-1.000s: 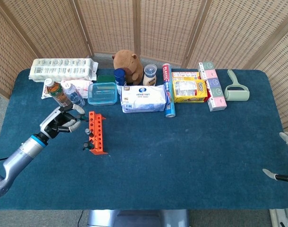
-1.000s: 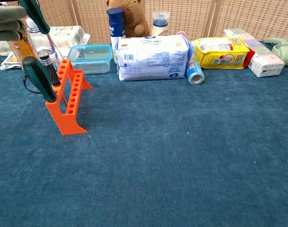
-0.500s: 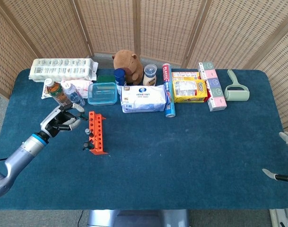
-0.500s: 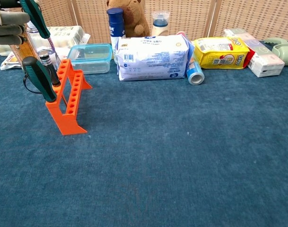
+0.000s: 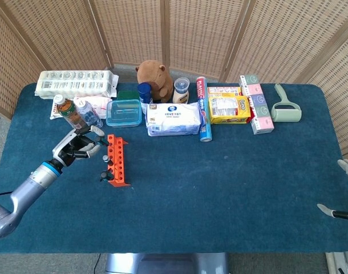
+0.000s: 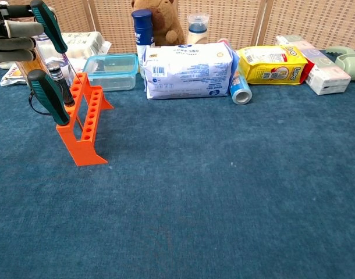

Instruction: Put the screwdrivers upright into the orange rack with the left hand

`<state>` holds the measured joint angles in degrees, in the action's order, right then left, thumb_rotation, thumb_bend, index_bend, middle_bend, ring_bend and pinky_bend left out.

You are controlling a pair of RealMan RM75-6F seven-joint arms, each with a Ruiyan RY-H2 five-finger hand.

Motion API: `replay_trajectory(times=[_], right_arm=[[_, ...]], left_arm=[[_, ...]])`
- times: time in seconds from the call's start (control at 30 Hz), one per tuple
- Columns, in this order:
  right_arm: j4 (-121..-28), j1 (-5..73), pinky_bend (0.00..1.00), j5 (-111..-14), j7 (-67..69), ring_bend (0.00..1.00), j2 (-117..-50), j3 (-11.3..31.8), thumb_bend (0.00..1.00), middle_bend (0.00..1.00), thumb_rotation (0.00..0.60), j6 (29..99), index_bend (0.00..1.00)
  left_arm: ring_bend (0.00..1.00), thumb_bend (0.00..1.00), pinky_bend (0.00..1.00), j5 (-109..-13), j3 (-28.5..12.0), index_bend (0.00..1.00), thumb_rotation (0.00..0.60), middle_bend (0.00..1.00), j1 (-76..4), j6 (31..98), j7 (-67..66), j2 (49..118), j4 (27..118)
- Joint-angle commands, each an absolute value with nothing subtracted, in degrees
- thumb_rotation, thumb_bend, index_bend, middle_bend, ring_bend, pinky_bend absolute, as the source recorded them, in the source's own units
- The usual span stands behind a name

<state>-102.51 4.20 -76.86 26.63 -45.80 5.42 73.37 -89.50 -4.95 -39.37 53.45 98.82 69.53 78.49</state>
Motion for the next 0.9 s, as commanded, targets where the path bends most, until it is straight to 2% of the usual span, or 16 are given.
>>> replay_trajectory(times=[0.03, 0.9], right_arm=[[-102.5, 4.2, 0.0, -76.8, 26.7, 0.0, -45.8, 5.4, 0.0, 0.02, 0.6, 73.4, 0.02], [-102.6, 4.0, 0.0, -76.9, 27.1, 0.0, -45.6, 5.5, 0.0, 0.02, 0.6, 73.7, 0.02]], left_arm=[[1.0, 0.43, 1.0, -89.4, -4.7, 0.59, 0.6, 1.0, -39.6, 53.4, 99.3, 70.1, 77.8], [1.0, 0.43, 1.0, -89.0, -3.4, 0.59, 0.6, 1.0, -40.9, 53.4, 98.8, 70.9, 77.7]])
